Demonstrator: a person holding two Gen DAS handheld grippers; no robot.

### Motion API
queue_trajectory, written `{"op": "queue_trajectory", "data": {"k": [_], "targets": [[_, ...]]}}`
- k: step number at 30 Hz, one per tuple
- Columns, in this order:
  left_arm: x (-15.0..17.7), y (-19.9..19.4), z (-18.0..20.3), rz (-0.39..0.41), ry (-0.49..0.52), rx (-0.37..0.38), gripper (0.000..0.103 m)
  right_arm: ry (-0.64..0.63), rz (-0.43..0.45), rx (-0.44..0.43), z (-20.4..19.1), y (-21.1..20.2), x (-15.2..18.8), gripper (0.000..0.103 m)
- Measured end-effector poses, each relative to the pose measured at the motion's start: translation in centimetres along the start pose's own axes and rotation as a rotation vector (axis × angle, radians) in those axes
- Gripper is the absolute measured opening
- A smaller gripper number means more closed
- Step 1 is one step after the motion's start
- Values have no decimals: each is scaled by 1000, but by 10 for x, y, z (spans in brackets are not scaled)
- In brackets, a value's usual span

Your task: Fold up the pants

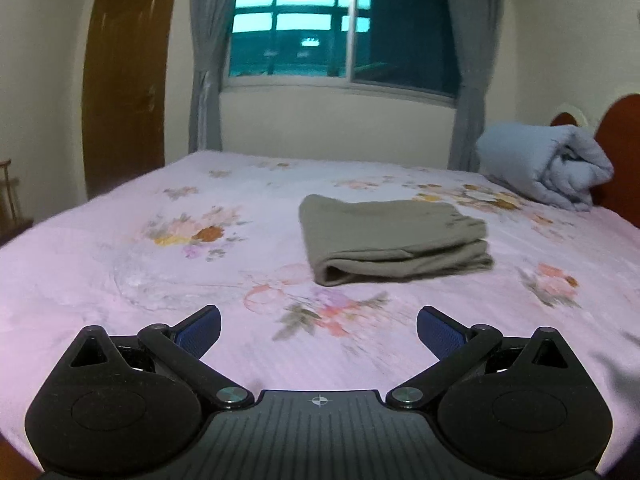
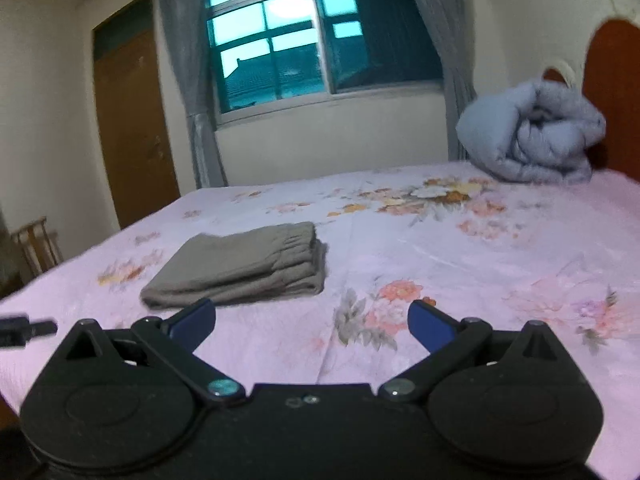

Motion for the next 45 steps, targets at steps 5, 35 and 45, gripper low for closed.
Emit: {"op": "queue_trajectory", "data": {"k": [5, 35, 45], "targets": [[3, -42, 18, 45, -11, 0, 103, -92, 15, -14, -33, -31, 25, 97], [11, -70, 43, 58, -54, 28, 103, -60, -4, -10, -68, -22, 39, 97], [10, -71, 46, 60, -46, 22, 103, -98, 4, -17, -76, -26, 44, 97]]}}
Point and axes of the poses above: each gripper's, at about its wrist camera, not at the fingertips, and y roughly the way its jaws point, z to its right, x to its underside, the point moved 3 cm from there along y, roughly the way its jaws point, and after that the axes turned 10 degrees about y, right-handed, at the moved point
